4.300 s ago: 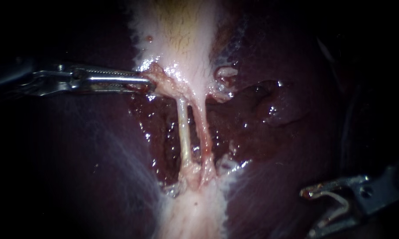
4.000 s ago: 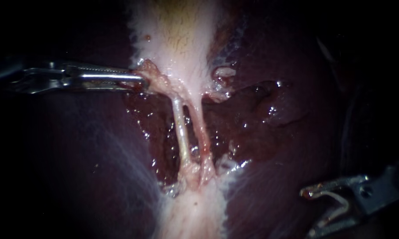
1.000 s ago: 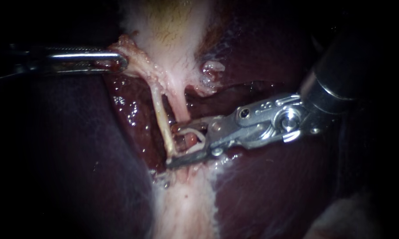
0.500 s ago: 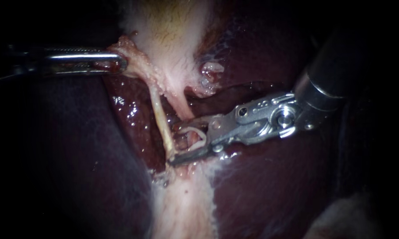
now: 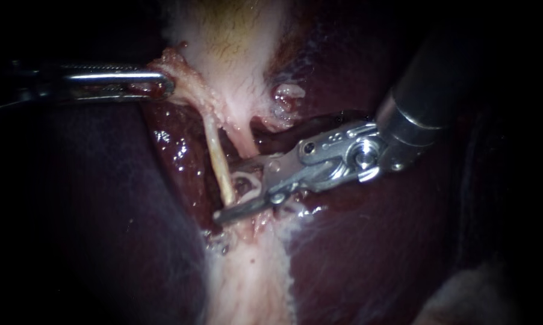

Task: Clipping first clip left tube

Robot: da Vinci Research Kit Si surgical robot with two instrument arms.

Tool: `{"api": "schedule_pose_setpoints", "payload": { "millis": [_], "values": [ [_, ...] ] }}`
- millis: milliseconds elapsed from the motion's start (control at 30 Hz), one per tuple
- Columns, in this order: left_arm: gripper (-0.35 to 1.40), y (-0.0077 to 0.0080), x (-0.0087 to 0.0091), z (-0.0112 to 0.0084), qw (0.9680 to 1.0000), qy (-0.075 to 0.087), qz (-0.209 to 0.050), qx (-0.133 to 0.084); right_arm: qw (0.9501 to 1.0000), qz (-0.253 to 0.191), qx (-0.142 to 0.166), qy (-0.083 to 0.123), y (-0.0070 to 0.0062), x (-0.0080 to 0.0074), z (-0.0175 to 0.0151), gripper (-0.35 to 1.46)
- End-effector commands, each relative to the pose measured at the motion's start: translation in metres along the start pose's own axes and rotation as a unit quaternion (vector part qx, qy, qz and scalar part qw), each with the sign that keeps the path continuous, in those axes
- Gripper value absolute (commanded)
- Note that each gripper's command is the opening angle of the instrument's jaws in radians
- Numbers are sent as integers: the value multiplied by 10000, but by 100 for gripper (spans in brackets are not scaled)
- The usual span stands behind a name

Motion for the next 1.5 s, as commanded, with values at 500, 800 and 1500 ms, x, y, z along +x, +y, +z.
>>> {"api": "schedule_pose_setpoints", "payload": {
  "millis": [500,800,1500],
  "values": [
    [-35,-10,1,-4,10000,9,-11,-18,9917,176,1146,564,-33,-4,-6,50],
    [-35,-17,1,-4,10000,10,15,-18,9836,125,1661,690,-60,9,-2,47],
    [-35,-21,1,-1,10000,12,14,-11,9808,138,1767,810,-86,29,7,47]
  ]
}}
